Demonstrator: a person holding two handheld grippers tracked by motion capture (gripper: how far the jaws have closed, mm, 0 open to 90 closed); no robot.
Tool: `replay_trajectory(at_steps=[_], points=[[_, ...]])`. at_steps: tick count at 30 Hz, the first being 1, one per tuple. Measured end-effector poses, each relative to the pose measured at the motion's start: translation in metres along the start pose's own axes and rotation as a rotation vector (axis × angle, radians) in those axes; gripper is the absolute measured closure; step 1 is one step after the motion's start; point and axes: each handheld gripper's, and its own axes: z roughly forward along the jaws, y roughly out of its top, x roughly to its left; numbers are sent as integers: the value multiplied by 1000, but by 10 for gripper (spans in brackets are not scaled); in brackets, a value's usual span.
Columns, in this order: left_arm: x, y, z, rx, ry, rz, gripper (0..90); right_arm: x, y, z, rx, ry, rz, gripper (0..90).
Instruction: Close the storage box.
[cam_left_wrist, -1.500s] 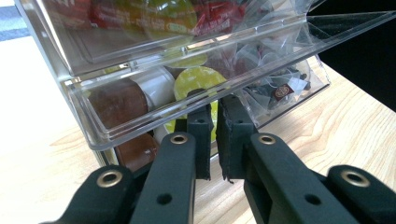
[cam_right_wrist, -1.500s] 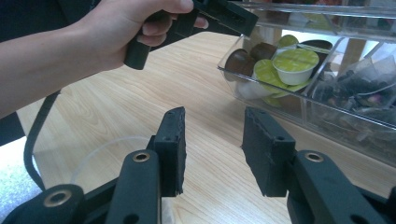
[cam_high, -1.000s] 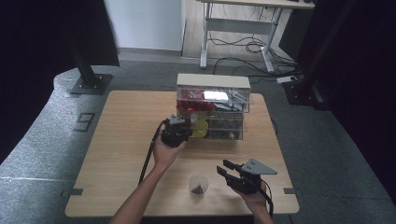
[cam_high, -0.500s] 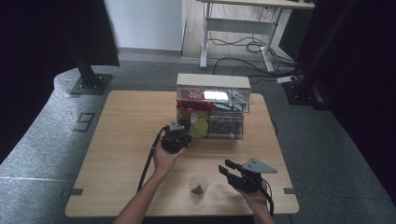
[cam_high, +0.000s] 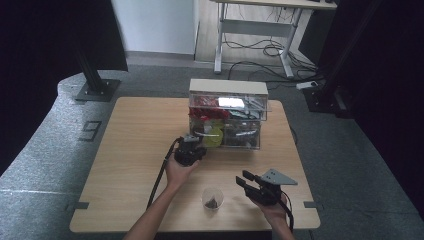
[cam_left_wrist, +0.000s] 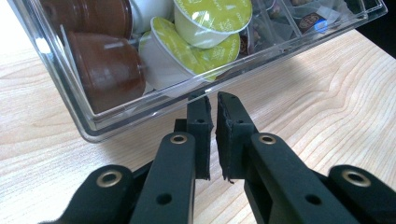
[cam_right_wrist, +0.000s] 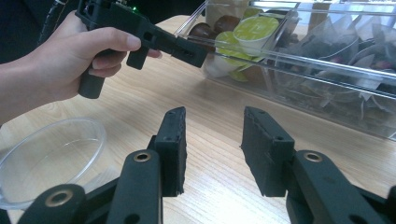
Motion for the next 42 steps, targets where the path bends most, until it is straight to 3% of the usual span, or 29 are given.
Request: replay_trajectory(at_steps=[12,20,29,32,35,42], points=[[2,-3,4,17,-4,-12,830,-3,-1,-1,-10,-16,8,599],[-3,-8,-1,10,-16,18,812,-3,-1,-2,-8,-17,11,599],[-8,-22,-19,-27,-35,57,787,-7,-2,-2,-4,-25,21,598],[-8,-26,-24,-39,-40,70,733,-8,-2,-2,-2,-26,21,598],[-8,-35,-34,-83,-23,105,663,-10,-3,-2,0,-30,19,598],[-5,-48,-51,-108,-27,111,589,-16,-7,-4,11,-44,32,597]])
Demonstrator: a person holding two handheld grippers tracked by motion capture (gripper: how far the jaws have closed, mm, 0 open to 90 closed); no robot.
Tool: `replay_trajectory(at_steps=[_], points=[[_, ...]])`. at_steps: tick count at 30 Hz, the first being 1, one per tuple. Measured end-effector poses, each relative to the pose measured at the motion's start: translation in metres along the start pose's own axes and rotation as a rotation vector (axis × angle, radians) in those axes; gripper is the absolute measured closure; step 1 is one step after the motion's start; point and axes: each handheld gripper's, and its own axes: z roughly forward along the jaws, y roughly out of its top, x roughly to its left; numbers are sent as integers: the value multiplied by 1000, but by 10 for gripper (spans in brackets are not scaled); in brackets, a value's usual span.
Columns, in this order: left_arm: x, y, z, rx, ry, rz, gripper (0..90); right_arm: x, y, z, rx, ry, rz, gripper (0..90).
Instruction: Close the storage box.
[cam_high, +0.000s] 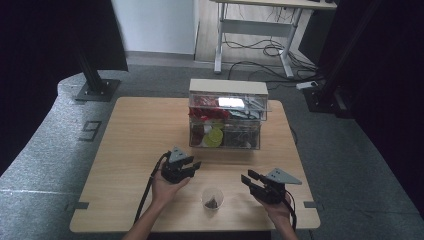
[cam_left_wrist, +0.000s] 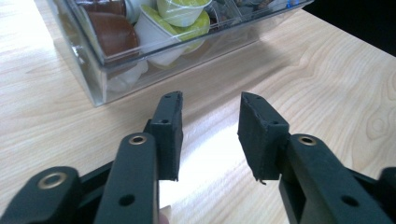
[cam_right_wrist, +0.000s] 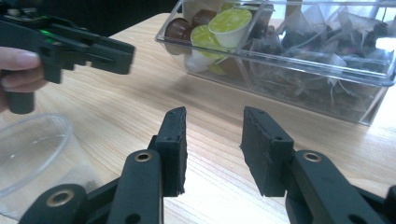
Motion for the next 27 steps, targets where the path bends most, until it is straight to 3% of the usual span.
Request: replay_trajectory(at_steps=[17,27], points=[[11,-53,-40,12,-12,-29,505,-31,-32,-13,84,-72,42,556],[24,-85,-53,69,38,-53,487,-45,-46,-15,150,-129,69,487]])
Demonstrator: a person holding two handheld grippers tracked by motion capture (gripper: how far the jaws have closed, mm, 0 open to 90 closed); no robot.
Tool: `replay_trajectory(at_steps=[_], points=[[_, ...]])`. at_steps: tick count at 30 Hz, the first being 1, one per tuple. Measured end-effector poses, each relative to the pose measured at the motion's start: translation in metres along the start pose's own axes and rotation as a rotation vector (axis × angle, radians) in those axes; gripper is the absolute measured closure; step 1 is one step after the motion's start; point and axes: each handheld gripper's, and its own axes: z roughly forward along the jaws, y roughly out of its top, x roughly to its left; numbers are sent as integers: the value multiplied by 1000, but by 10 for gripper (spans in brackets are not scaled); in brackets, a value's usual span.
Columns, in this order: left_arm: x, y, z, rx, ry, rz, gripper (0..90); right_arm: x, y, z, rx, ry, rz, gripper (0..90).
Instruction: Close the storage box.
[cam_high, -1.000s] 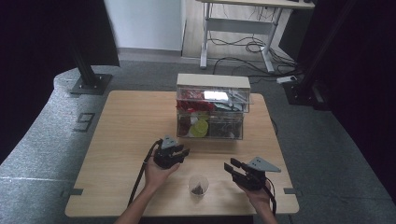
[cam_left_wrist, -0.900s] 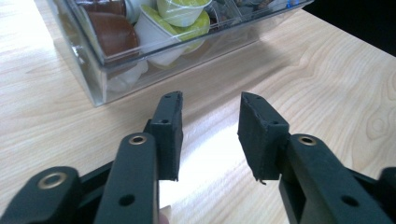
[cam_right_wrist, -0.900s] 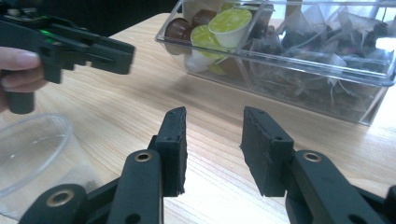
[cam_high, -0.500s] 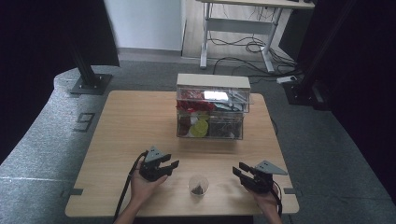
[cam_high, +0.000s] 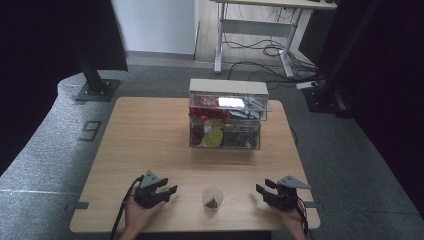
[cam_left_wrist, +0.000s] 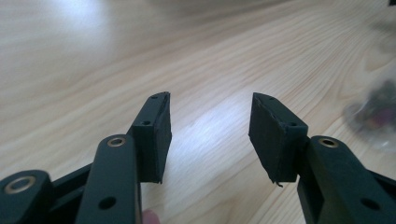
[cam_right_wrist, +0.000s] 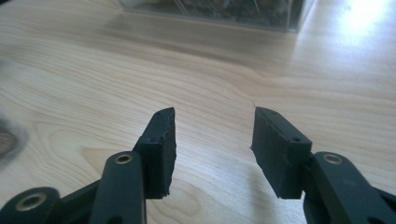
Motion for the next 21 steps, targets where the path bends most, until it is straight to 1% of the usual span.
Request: replay_trajectory(at_steps=[2,7,15,21], points=[[2,-2,1,5,-1,-14,488,-1,-1,2,8,-2,5,482],[1,-3,5,18,1,-11,486,-2,-4,7,35,-8,-3,470],[3,-3,6,17,5,-20,478,-3,-5,8,37,-14,9,440],[4,-3,6,16,8,-25,470,-3,-4,9,43,-22,9,413]])
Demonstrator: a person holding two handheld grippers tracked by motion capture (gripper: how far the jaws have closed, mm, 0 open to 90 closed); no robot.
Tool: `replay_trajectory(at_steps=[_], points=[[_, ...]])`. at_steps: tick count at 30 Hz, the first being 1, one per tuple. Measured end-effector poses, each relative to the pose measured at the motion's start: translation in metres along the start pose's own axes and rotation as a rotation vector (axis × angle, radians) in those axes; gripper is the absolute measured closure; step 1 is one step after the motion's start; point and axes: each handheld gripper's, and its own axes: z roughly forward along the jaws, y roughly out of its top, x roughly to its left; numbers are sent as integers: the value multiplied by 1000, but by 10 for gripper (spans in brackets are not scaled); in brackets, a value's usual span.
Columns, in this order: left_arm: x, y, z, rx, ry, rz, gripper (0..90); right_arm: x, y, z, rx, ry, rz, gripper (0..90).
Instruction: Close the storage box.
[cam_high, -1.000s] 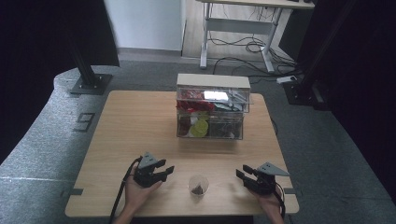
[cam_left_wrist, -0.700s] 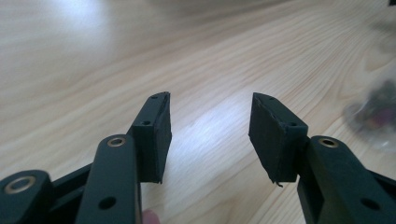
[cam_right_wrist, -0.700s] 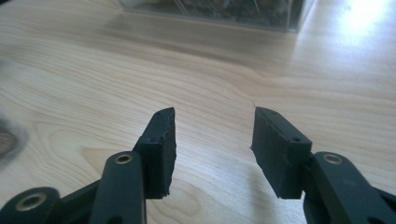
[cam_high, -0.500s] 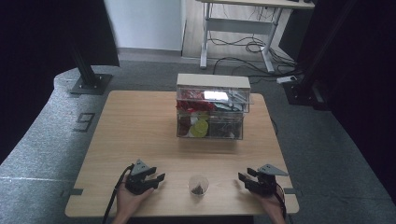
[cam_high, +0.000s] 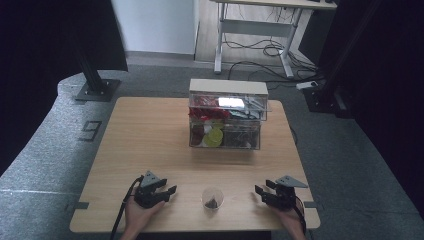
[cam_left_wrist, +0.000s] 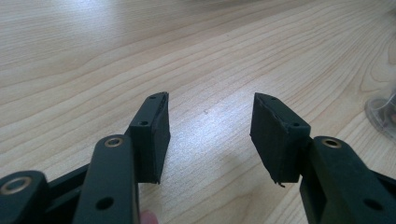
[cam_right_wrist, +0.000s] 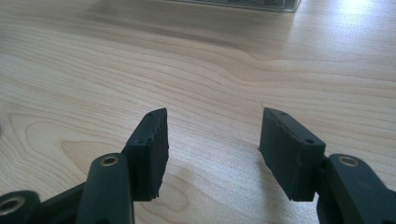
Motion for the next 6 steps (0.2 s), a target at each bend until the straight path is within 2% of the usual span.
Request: replay_trajectory(at_steps=[6], points=[[3,1,0,8,6,-7,450,0,1,2,16,-10,10,372]])
